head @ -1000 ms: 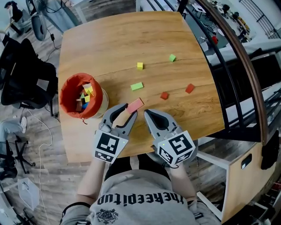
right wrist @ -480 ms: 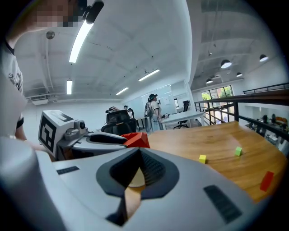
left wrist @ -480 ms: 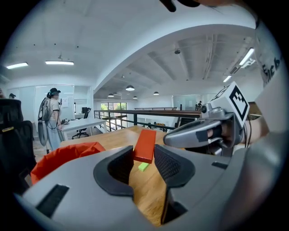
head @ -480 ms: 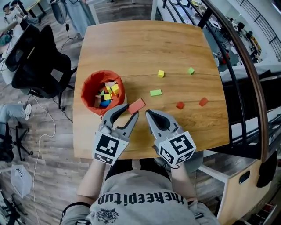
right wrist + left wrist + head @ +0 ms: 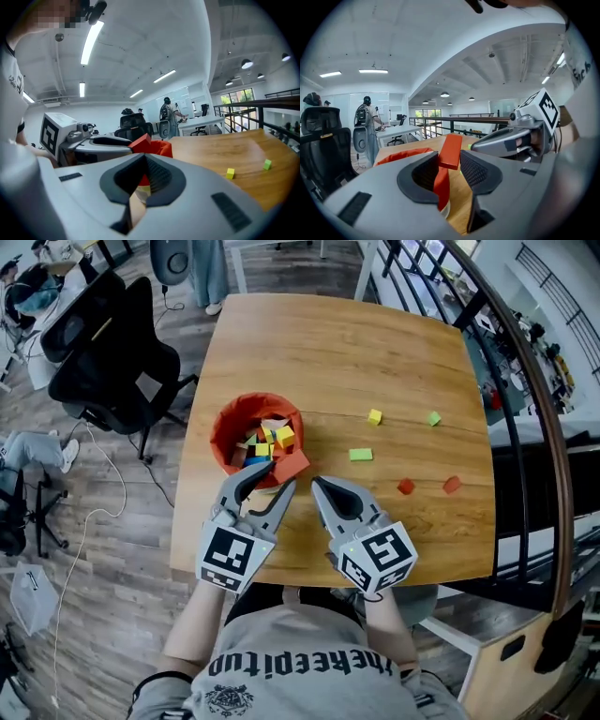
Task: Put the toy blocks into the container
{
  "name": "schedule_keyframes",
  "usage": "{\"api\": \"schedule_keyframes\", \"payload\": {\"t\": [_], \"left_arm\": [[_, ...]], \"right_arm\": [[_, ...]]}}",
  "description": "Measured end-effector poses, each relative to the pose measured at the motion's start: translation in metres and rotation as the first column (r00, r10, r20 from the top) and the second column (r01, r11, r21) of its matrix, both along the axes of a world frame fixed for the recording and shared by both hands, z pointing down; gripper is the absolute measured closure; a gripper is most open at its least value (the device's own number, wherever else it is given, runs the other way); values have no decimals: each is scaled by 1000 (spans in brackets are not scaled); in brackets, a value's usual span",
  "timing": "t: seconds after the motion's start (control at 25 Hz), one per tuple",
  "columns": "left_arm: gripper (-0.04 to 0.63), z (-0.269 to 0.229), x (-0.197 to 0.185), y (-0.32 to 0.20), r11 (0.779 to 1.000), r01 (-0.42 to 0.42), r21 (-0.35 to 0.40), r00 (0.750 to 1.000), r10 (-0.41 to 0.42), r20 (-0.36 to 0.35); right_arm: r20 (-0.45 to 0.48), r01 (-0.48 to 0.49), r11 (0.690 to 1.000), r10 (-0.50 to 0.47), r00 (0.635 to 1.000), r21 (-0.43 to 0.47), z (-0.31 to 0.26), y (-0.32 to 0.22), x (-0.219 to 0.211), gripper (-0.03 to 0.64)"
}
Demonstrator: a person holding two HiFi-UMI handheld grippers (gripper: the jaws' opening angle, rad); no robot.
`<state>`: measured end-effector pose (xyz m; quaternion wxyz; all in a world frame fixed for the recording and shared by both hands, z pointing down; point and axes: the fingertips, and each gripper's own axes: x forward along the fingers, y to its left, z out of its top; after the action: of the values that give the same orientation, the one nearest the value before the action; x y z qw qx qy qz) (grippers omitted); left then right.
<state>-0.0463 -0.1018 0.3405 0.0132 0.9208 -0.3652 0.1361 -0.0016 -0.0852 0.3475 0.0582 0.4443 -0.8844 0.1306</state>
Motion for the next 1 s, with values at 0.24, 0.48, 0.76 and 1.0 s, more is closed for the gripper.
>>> {"api": "schedule_keyframes", "payload": {"t": [0.24,0.48,0.76,1.0], "left_arm": [[443,0,-32,-8,998,60,4,998,-60,0],[442,2,-50,-18,997,84,-2,997,-84,-1],[442,8,-59,-28,997,81,-15,997,-81,-4],[440,12,-62,-35,997,78,-29,997,-78,-16]], "right_arm": [[-2,49,999,-49,999,7,-2,-10,-29,606],[-5,67,998,-67,998,6,-4,-18,-45,606],[-15,57,998,-57,998,-7,0,-26,-53,606],[-23,47,999,-47,999,-19,4,-30,-54,606]]}}
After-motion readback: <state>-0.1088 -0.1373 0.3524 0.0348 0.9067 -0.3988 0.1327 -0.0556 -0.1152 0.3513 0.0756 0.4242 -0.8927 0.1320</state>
